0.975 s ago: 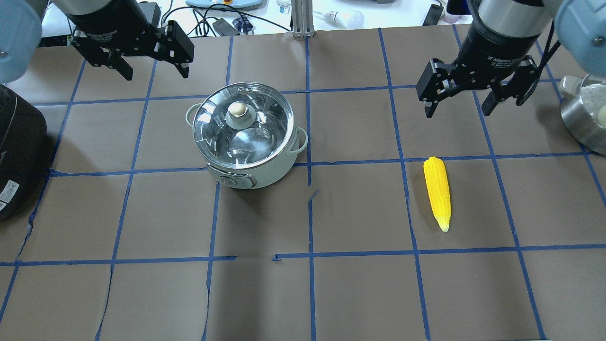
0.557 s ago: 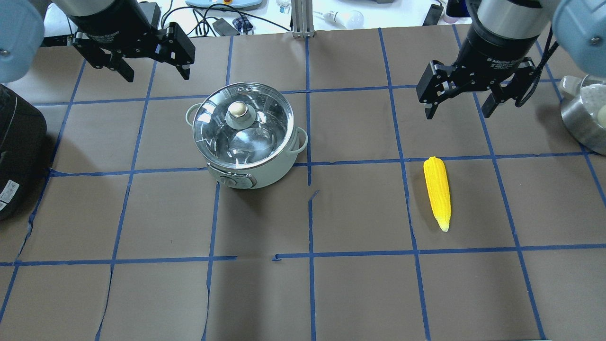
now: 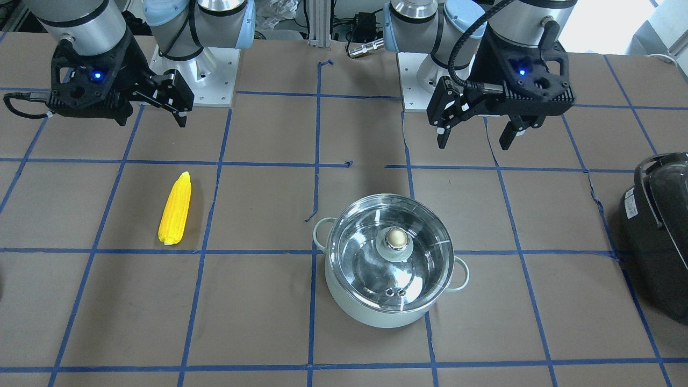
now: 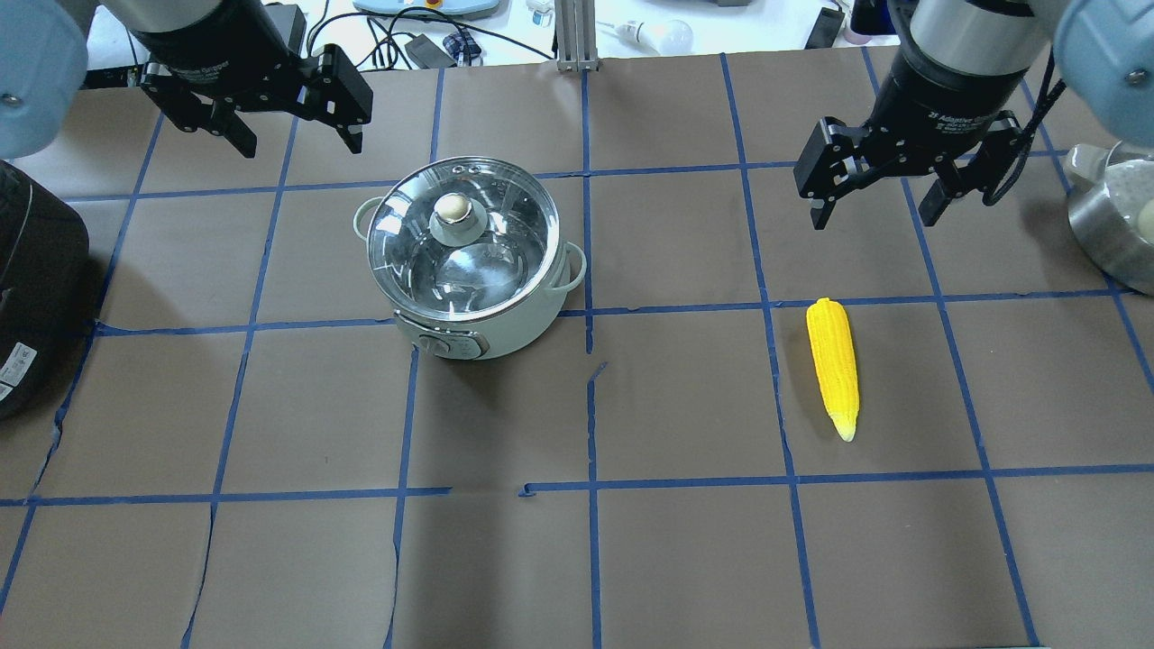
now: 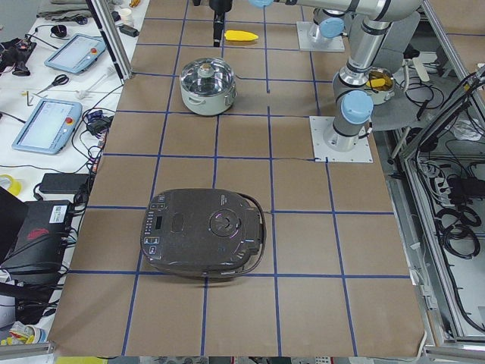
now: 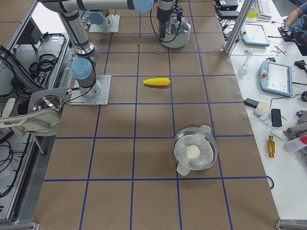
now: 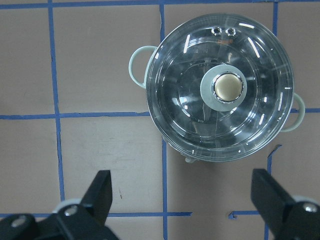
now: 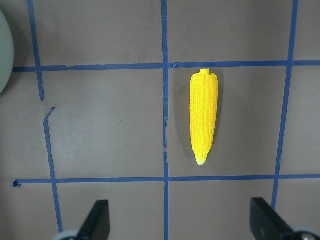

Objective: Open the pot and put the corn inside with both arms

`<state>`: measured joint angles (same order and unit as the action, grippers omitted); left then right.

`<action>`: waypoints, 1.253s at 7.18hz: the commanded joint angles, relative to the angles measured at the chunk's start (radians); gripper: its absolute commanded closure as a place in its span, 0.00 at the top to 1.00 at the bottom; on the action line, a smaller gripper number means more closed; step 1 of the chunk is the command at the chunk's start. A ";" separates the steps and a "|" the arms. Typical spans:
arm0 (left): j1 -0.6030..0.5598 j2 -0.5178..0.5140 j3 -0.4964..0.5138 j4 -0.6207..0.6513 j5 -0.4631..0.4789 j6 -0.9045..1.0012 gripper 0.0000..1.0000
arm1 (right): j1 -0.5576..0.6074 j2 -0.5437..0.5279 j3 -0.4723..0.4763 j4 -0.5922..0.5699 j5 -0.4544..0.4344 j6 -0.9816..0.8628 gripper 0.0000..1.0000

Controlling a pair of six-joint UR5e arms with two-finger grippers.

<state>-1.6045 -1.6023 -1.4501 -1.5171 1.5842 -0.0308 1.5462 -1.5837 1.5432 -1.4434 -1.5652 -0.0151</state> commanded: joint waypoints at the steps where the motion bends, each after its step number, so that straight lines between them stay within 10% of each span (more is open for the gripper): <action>1: 0.000 0.005 -0.006 -0.005 0.000 0.002 1.00 | 0.000 0.002 0.002 0.011 0.001 -0.002 1.00; 9: 0.001 -0.024 0.010 -0.008 -0.006 -0.052 1.00 | 0.000 -0.004 0.008 0.004 -0.029 -0.011 1.00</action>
<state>-1.6044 -1.6118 -1.4454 -1.5334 1.5931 -0.0571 1.5462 -1.5840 1.5546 -1.4402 -1.5955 -0.0254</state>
